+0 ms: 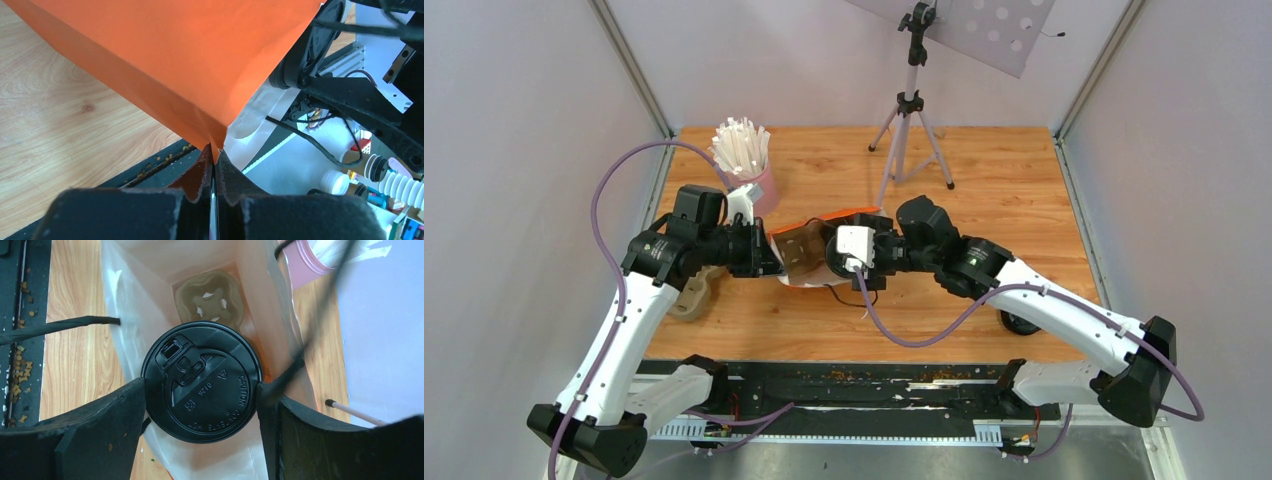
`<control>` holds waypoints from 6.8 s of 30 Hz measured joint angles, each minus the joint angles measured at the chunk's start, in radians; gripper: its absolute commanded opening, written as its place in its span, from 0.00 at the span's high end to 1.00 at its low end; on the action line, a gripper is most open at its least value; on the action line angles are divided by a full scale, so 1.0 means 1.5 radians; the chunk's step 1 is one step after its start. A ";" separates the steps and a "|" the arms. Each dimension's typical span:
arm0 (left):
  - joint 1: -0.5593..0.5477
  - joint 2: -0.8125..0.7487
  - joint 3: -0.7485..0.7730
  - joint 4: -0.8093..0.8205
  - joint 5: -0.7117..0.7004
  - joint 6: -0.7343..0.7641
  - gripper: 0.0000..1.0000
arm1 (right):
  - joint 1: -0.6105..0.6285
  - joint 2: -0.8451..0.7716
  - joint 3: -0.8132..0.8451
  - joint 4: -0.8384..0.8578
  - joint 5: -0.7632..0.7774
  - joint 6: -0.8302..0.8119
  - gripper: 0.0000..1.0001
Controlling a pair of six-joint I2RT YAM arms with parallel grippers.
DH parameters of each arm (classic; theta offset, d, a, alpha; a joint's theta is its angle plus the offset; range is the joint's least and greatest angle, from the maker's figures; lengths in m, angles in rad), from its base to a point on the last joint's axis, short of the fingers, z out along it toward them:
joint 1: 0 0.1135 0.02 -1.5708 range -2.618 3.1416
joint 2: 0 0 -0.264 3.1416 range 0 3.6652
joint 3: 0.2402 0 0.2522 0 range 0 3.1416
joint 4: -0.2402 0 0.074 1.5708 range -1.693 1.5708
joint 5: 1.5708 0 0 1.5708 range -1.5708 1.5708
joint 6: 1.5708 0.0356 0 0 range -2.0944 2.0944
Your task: Pack the takeout coffee
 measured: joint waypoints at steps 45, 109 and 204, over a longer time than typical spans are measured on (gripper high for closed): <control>0.000 -0.037 0.061 -0.077 -0.276 -0.053 0.57 | 0.079 0.147 0.035 0.092 -0.028 -0.140 0.37; 0.001 -0.079 -0.003 -0.086 -0.235 0.027 1.00 | 0.086 0.349 0.069 0.239 -0.031 -0.305 0.37; 0.001 -0.063 -0.017 -0.104 -0.207 0.019 1.00 | 0.091 0.427 0.130 0.273 0.016 -0.262 0.13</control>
